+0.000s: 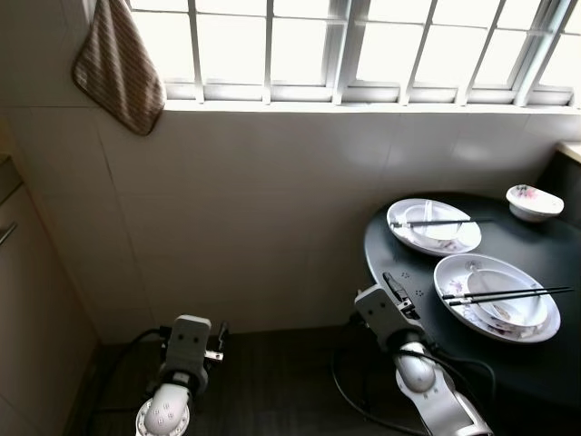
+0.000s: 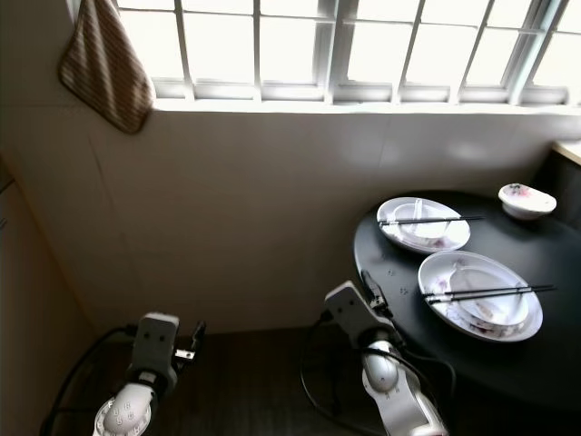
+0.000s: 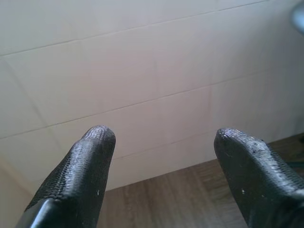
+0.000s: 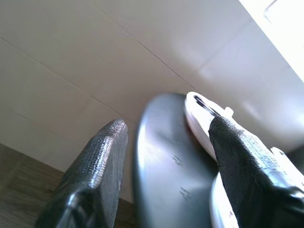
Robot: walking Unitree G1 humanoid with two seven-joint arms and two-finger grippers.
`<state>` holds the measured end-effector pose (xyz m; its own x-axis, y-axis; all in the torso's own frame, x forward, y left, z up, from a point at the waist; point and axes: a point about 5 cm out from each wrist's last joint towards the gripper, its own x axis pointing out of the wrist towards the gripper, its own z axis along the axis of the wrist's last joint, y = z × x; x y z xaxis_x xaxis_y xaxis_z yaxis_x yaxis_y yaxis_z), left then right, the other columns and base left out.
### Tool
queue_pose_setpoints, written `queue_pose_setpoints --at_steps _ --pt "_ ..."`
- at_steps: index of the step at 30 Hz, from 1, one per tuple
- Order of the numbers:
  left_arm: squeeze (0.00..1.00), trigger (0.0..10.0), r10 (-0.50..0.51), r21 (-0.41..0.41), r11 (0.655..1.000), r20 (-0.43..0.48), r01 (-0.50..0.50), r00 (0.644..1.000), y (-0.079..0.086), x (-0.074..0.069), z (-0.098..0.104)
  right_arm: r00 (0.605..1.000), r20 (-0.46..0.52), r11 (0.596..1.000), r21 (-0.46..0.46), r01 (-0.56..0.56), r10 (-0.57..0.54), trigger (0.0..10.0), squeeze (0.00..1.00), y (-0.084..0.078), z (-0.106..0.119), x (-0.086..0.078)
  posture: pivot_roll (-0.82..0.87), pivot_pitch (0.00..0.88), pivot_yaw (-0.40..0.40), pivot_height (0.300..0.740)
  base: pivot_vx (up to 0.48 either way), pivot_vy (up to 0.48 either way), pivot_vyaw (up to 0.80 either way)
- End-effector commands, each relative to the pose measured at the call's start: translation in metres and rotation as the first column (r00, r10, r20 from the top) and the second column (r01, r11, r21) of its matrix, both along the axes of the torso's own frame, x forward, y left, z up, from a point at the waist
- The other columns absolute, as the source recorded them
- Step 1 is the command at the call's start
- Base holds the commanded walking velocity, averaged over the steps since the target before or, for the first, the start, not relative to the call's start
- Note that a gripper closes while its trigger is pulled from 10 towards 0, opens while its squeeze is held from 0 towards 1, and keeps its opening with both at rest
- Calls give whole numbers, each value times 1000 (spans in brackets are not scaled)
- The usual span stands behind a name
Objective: Kitchen organization
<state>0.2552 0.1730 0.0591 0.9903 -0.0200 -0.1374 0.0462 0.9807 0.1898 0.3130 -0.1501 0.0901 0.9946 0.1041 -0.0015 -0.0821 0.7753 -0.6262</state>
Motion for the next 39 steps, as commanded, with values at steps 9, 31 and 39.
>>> queue_pose_setpoints --at_steps 9,31,39 --pt "0 10000 -15 0 1000 -15 15 1000 -6 3 -1 999 7 963 -266 -41 45 10000 0 -2 0 11 41 0 -49 740 0 0 -58" --pt "0 10000 -12 -9 1000 -17 12 1000 -6 5 0 991 -125 898 -429 -99 50 10000 0 -28 -12 24 53 0 -54 740 0 0 -255" --pt "0 10000 -10 -11 1000 -20 10 1000 -5 5 -1 991 -133 846 -528 -67 -5 10000 0 -53 -8 30 55 0 -57 740 0 0 0"
